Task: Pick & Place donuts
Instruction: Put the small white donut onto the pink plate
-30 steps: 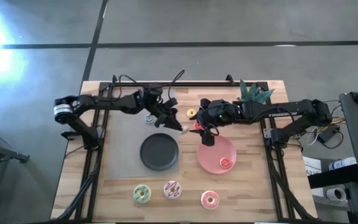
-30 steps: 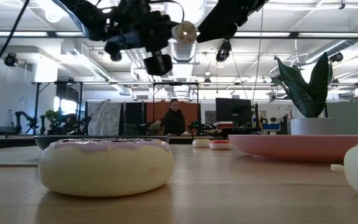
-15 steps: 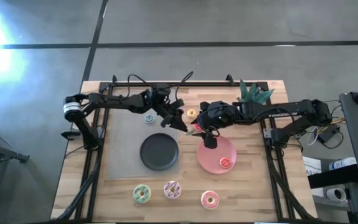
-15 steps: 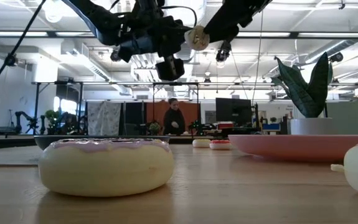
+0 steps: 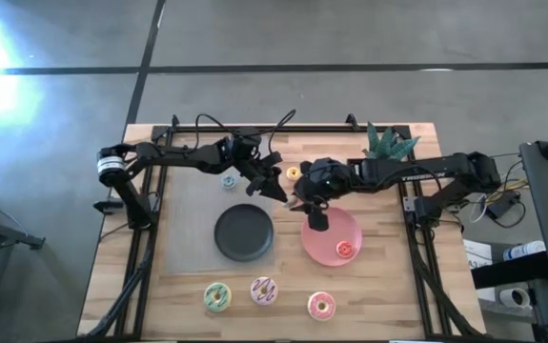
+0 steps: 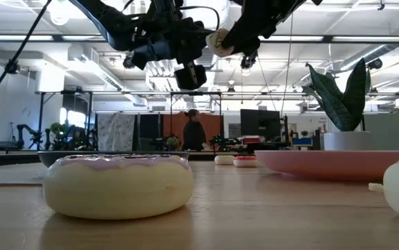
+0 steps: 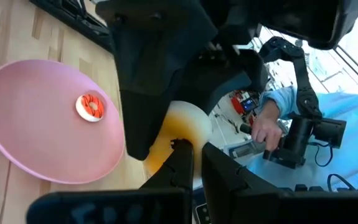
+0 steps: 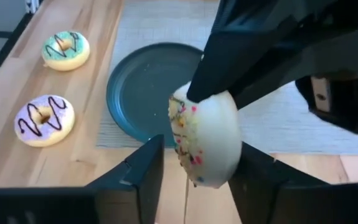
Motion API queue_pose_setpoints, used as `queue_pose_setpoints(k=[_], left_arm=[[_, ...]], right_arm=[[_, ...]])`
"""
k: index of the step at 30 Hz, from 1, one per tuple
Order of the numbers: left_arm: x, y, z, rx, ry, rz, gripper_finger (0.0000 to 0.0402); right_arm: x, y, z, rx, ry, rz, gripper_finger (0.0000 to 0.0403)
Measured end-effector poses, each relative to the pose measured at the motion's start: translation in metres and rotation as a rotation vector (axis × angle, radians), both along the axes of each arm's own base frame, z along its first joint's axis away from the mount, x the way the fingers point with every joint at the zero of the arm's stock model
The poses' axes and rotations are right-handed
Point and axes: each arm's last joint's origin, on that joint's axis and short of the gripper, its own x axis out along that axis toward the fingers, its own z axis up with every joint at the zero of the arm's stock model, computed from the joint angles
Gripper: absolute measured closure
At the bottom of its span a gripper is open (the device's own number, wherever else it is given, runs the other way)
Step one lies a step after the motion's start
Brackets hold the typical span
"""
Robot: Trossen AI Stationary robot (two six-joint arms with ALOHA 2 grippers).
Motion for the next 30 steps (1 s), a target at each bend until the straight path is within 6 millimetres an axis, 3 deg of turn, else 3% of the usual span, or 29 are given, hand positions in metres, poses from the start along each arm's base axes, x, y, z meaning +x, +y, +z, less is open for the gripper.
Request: queue_pose_setpoints(k=[11,17,23,30], left_arm=[[-0.001,0.000,-0.005,0.010,0.037,0.000,0.0401],[0.000,0.002,-0.009,0.050,0.087,0.135,0.0398],[-0.001,0.007,-0.014,0.092,0.156,0.286,0.0336],[-0.010,0.001,-0.015,0.103,0.261,0.292,0.0263]], right_arm=[[0.001,0.000,0.007,0.035,0.008,-0.026,0.0337],[-0.003,-0.001,0.002,0.091,0.081,-0.088,0.0356],[-0.012,0.002,-0.008,0.233,0.220,-0.139,0.0369],[-0.034,0.006,-0.041,0.505,0.526,-0.223,0.0369]])
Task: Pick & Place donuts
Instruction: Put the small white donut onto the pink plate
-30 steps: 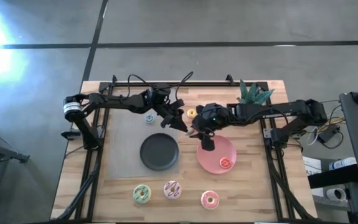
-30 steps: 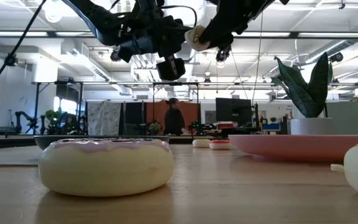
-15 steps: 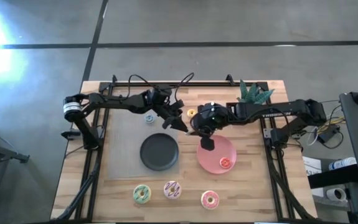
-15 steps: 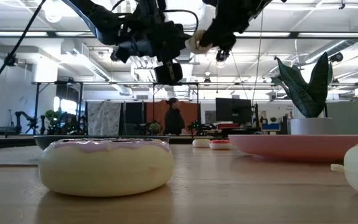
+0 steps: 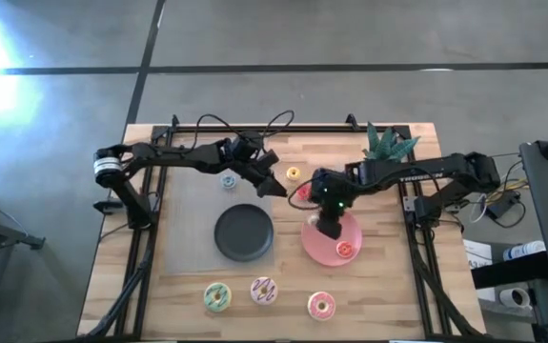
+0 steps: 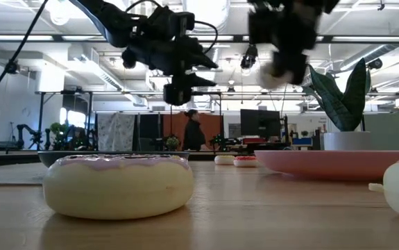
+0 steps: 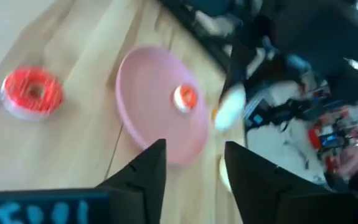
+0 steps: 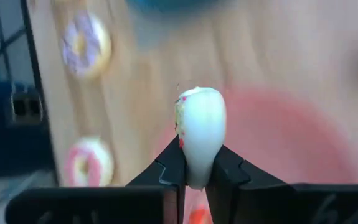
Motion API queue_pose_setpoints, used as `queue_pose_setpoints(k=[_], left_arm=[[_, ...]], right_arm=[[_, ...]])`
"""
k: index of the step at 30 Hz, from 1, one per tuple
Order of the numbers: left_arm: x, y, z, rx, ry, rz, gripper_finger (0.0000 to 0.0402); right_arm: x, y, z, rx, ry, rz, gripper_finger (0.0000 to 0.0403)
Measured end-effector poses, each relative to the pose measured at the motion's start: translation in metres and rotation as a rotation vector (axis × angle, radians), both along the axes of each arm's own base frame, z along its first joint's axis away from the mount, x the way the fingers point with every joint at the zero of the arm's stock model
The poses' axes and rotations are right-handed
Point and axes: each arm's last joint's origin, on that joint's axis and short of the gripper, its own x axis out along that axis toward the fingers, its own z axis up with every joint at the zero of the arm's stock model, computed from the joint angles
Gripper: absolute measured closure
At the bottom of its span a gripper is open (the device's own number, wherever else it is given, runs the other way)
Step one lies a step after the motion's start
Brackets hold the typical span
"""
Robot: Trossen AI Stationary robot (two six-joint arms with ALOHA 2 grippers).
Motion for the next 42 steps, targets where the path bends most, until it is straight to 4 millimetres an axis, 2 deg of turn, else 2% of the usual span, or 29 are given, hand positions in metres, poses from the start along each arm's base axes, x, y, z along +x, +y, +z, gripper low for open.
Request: queue_pose_setpoints(k=[8,13,19,29,42], left_arm=[[-0.011,-0.027,0.013,0.138,0.033,-0.044,0.0255],[-0.016,-0.041,0.022,0.207,0.036,-0.034,0.0255],[-0.020,-0.047,0.024,0.230,0.052,-0.026,0.0255],[-0.027,-0.048,0.012,0.221,0.092,-0.029,0.0255],[-0.028,-0.047,0.010,0.221,0.089,-0.025,0.0255]], right_arm=[[-0.039,0.005,-0.065,0.171,0.307,-0.090,0.0369],[-0.052,0.005,-0.085,0.184,0.370,-0.131,0.0369],[-0.052,0.005,-0.087,0.192,0.364,-0.153,0.0368],[-0.041,0.004,-0.074,0.164,0.313,-0.176,0.0338],[-0.052,0.001,-0.086,0.125,0.425,-0.297,0.0326]])
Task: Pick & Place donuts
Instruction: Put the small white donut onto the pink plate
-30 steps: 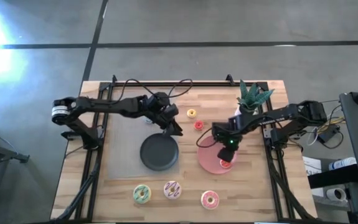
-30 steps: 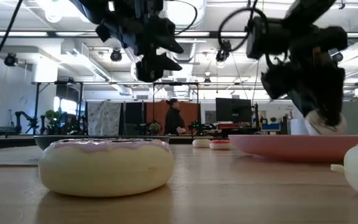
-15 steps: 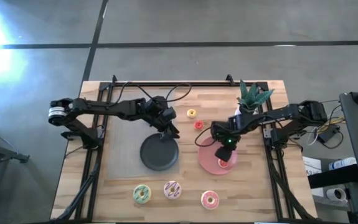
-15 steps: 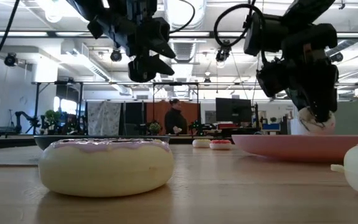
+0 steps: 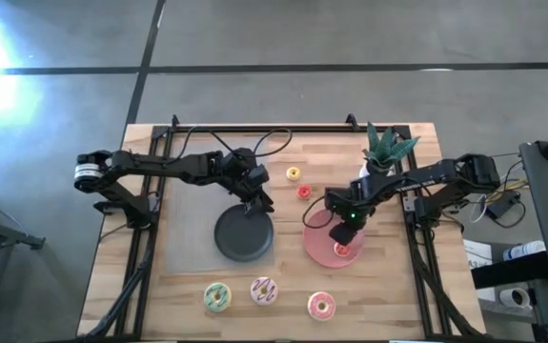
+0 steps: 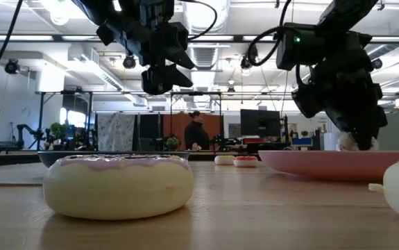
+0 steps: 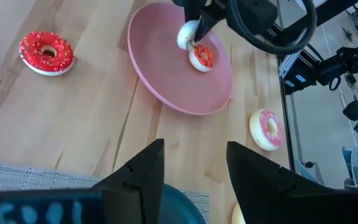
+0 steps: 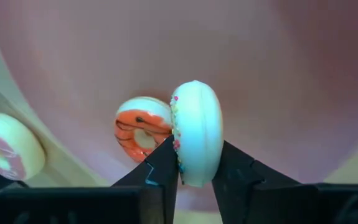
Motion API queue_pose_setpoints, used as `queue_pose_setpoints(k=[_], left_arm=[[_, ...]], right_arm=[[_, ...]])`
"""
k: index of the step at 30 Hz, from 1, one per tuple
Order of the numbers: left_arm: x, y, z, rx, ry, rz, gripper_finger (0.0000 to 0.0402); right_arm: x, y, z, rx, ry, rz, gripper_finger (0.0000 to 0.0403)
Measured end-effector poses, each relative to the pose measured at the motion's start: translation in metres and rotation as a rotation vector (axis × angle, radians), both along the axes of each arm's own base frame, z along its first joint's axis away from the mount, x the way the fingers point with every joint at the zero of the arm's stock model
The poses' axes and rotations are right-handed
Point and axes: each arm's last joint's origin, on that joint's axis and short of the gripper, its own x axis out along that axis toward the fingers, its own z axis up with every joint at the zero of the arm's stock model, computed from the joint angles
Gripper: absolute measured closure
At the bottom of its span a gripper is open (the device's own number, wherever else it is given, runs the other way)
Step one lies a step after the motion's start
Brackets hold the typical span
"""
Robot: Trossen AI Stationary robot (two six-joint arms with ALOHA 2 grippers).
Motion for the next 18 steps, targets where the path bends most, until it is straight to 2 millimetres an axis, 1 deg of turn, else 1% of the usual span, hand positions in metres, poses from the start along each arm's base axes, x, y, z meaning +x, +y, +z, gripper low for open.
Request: queue_pose_setpoints(k=[3,6,11,14,18], left_arm=[[0.000,0.000,0.000,0.000,0.000,0.001,0.0255],[0.000,0.000,0.000,0.000,0.000,0.001,0.0255],[0.000,0.000,0.000,0.000,0.000,0.001,0.0255],[0.000,0.000,0.000,0.002,0.000,0.005,0.0255],[0.000,0.001,0.000,0.011,0.001,0.014,0.0255]], right_arm=[[0.000,0.000,0.000,-0.003,0.008,-0.018,0.0310],[-0.001,0.000,0.000,-0.010,0.014,-0.020,0.0286],[-0.007,-0.002,-0.001,-0.067,0.091,-0.037,0.0249],[-0.011,-0.003,0.000,-0.109,0.133,-0.034,0.0237],[-0.011,-0.004,0.010,-0.136,0.121,-0.008,0.0234]])
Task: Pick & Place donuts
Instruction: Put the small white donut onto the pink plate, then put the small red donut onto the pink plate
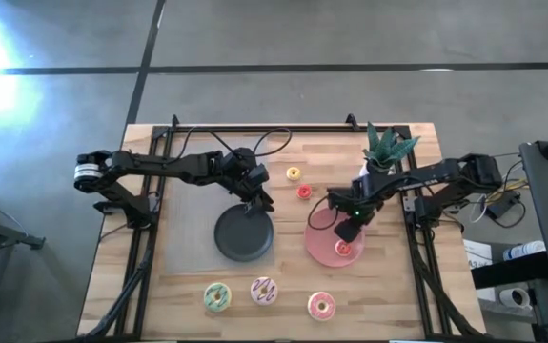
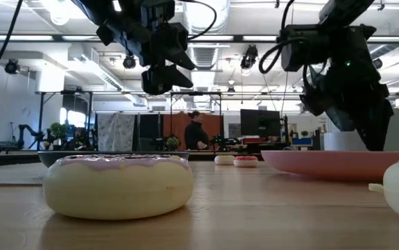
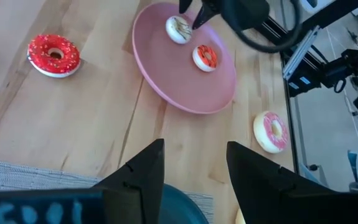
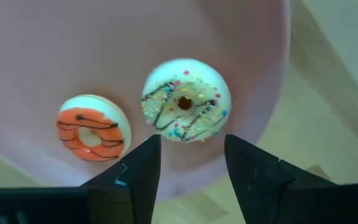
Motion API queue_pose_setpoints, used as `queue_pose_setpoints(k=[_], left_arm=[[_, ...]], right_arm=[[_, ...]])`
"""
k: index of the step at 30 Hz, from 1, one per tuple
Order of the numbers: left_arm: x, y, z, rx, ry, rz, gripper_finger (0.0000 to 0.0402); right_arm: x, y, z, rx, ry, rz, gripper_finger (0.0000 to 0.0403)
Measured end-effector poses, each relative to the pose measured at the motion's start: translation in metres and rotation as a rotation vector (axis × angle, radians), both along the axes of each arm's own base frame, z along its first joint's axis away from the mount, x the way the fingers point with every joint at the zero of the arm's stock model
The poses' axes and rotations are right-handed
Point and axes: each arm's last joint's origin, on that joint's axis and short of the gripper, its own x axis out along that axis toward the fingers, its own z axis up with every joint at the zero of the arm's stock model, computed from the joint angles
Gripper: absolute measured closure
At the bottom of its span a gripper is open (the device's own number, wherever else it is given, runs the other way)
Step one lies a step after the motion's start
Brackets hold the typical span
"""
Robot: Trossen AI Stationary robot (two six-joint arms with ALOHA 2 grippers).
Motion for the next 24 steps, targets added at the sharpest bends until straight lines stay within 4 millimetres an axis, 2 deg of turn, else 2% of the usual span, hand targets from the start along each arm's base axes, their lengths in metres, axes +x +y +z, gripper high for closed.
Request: queue_pose_setpoints(k=[6,10,12,15,18,24], left_arm=[[0.000,0.000,0.000,0.013,-0.001,0.005,0.0255],[0.000,0.002,0.000,0.036,-0.001,0.025,0.0255],[0.000,0.003,-0.001,0.057,0.005,0.053,0.0255],[-0.002,0.005,-0.003,0.080,0.039,0.090,0.0255],[-0.006,0.005,-0.006,0.083,0.089,0.100,0.0255],[-0.017,0.003,0.002,0.100,0.121,0.124,0.0255]], right_arm=[[0.010,-0.002,0.030,-0.094,-0.132,0.060,0.0234],[0.029,-0.006,0.057,-0.247,-0.291,0.121,0.0234],[0.042,-0.014,0.062,-0.280,-0.357,0.118,0.0234],[0.060,-0.033,0.057,-0.296,-0.358,0.063,0.0234],[0.076,-0.059,0.041,-0.300,-0.307,0.022,0.0234],[0.103,-0.105,0.014,-0.287,-0.243,0.053,0.0234]])
